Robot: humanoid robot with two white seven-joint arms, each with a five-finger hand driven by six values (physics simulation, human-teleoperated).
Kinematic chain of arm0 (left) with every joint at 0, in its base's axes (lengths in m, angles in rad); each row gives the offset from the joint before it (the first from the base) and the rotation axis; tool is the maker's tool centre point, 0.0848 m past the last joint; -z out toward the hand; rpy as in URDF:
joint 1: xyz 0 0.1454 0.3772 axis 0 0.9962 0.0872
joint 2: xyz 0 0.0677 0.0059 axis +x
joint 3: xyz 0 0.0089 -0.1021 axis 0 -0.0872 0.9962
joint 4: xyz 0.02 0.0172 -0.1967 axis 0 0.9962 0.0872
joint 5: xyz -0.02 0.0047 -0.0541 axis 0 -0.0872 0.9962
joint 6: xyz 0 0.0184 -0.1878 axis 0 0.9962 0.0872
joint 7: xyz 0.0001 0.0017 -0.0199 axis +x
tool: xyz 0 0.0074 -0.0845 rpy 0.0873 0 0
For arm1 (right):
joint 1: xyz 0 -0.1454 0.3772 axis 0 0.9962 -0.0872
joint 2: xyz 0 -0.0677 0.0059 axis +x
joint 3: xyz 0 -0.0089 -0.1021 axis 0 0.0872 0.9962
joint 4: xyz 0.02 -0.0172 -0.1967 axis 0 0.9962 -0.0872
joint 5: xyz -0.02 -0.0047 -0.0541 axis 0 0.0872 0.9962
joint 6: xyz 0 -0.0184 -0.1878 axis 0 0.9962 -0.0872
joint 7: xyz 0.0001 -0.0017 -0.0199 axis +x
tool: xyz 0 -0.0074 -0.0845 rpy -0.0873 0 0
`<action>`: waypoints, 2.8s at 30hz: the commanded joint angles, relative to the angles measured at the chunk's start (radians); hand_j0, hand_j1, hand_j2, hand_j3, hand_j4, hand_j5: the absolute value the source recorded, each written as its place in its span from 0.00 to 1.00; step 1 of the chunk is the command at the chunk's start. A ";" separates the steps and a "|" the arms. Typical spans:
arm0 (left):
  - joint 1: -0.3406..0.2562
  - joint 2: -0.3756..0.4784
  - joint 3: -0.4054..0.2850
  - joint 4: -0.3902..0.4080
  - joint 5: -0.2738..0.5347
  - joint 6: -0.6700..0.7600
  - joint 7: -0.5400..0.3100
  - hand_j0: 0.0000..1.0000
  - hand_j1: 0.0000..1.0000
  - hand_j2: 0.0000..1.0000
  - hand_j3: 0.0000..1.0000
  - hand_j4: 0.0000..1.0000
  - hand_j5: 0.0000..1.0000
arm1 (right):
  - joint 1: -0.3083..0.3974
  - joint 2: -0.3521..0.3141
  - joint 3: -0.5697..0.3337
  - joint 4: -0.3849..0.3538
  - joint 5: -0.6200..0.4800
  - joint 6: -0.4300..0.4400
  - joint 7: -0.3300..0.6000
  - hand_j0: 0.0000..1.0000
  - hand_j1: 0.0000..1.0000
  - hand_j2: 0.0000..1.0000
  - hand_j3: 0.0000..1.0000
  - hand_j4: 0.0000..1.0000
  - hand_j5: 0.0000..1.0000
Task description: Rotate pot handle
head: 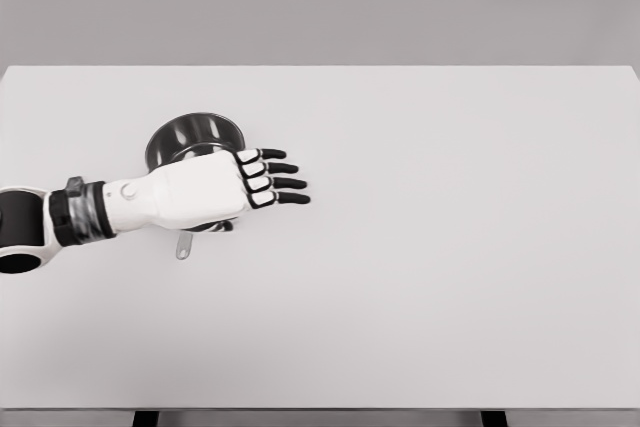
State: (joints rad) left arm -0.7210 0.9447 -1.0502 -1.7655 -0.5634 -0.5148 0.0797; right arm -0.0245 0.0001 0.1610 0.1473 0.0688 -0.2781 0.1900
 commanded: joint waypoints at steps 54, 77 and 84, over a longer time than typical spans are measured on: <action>-0.006 0.151 0.006 0.000 -0.001 -0.096 -0.015 1.00 1.00 1.00 1.00 1.00 1.00 | 0.000 0.000 -0.002 0.000 0.000 0.000 0.000 1.00 1.00 1.00 1.00 1.00 1.00; -0.025 0.163 0.033 0.000 0.011 -0.096 0.002 1.00 1.00 1.00 1.00 1.00 1.00 | 0.000 0.000 -0.002 0.000 0.000 0.000 -0.003 1.00 1.00 1.00 1.00 1.00 1.00; 0.026 0.158 0.025 0.000 0.003 -0.096 -0.004 1.00 1.00 1.00 1.00 1.00 1.00 | 0.000 0.000 0.000 0.000 0.000 0.000 -0.003 1.00 1.00 1.00 1.00 1.00 1.00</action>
State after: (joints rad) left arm -0.6949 1.1040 -1.0237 -1.7655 -0.5638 -0.6104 0.0764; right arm -0.0245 0.0001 0.1610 0.1473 0.0688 -0.2779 0.1871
